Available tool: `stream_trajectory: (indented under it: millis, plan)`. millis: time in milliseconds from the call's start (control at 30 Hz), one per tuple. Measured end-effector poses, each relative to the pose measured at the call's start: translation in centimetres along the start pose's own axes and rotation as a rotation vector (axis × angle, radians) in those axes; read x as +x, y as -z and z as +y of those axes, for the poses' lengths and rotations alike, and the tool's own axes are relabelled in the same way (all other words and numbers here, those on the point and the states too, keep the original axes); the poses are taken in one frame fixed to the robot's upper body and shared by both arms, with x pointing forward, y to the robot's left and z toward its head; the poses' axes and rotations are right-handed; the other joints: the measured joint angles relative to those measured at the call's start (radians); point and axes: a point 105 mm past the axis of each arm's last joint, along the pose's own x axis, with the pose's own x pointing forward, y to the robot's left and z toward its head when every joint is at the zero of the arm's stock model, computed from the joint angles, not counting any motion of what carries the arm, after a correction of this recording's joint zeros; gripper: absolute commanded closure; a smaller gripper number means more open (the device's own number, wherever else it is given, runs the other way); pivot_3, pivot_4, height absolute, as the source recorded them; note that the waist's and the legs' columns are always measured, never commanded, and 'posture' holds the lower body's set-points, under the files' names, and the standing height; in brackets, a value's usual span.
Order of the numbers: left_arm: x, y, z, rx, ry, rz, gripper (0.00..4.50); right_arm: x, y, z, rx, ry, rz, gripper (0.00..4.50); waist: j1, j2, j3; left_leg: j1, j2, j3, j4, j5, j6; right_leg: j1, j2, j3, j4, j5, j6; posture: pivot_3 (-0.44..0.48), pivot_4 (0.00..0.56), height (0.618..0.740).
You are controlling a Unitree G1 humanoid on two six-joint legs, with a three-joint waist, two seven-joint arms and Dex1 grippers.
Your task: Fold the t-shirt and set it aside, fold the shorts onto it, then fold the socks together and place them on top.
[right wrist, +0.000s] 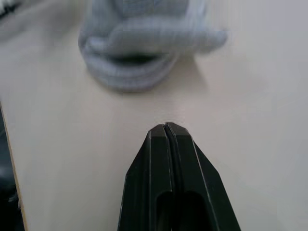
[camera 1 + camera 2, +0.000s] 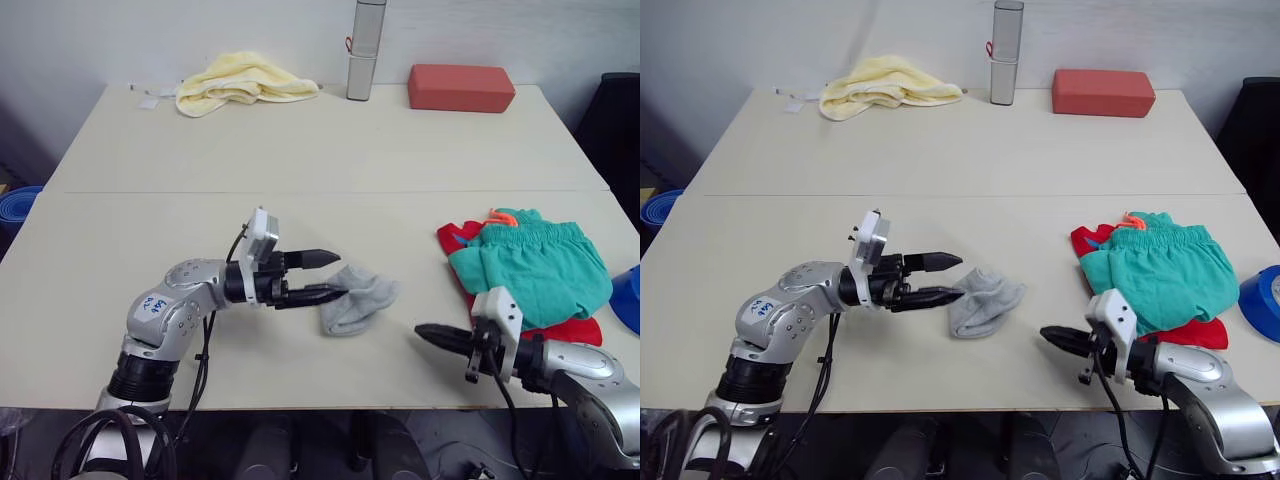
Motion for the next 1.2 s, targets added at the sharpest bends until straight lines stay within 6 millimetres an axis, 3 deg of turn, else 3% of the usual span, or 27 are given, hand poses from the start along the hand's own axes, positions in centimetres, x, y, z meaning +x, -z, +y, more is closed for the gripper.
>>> stream_trajectory:
  millis: [167,267,400,500,600,767,900,1200]
  plan:
    - [0.3,2.2,0.9,0.023,-0.057,0.050,3.55,2.9,-6.8,1.0,-0.149,-0.108,-0.204,4.50,-0.004,0.000,0.000,0.000,0.001,0.001,-0.001,0.000,-0.001,-0.002,0.001,0.001,0.004,0.000,0.000,0.000,0.150,0.740]
    - [0.2,3.2,0.7,0.055,-0.048,0.084,4.46,5.0,-7.7,2.4,-0.165,-0.200,-0.203,4.50,-0.002,0.000,0.000,-0.001,0.001,0.000,0.000,0.000,-0.001,-0.001,0.001,0.000,0.004,0.000,0.000,0.000,0.150,0.740]
    - [0.3,4.3,0.6,0.097,-0.051,0.134,4.46,8.2,-7.0,3.3,-0.183,-0.264,-0.140,4.50,-0.001,0.000,0.000,-0.002,0.000,0.000,0.000,-0.001,0.000,-0.001,0.000,0.000,0.003,0.000,0.000,0.000,0.150,0.740]
    - [0.4,4.8,0.8,0.110,-0.075,0.157,4.46,8.9,-6.0,3.2,-0.203,-0.270,-0.088,4.50,-0.002,0.000,0.000,-0.002,0.000,0.000,0.000,-0.001,0.000,-0.001,0.000,-0.001,0.003,0.000,0.000,0.000,0.150,0.740]
    - [0.6,4.9,1.0,0.120,-0.095,0.161,4.46,9.4,-3.6,2.2,-0.185,-0.240,-0.011,4.50,-0.002,0.000,0.000,-0.002,0.000,0.001,0.000,-0.001,0.001,-0.001,0.000,-0.001,0.004,0.000,0.000,0.000,0.150,0.740]
    - [0.5,6.1,1.5,0.101,-0.131,0.196,4.46,8.8,-0.8,1.5,-0.190,-0.227,0.075,4.50,-0.004,0.000,0.000,-0.002,0.000,0.001,0.000,-0.001,0.001,-0.002,0.001,0.000,0.004,0.000,0.000,0.000,0.150,0.740]
    - [0.5,7.2,1.6,0.065,-0.155,0.216,4.46,8.2,-0.1,1.8,-0.206,-0.245,0.089,4.50,-0.004,0.000,0.000,-0.001,0.000,0.001,0.000,-0.001,0.001,-0.001,0.000,0.000,0.004,0.000,0.000,0.000,0.150,0.740]
    - [0.6,7.3,1.8,0.057,-0.176,0.217,4.46,6.2,1.1,1.6,-0.183,-0.213,0.076,4.50,-0.001,0.000,0.000,-0.001,0.000,0.001,0.001,-0.001,0.000,0.000,0.000,0.000,0.004,0.000,0.000,0.000,0.150,0.740]
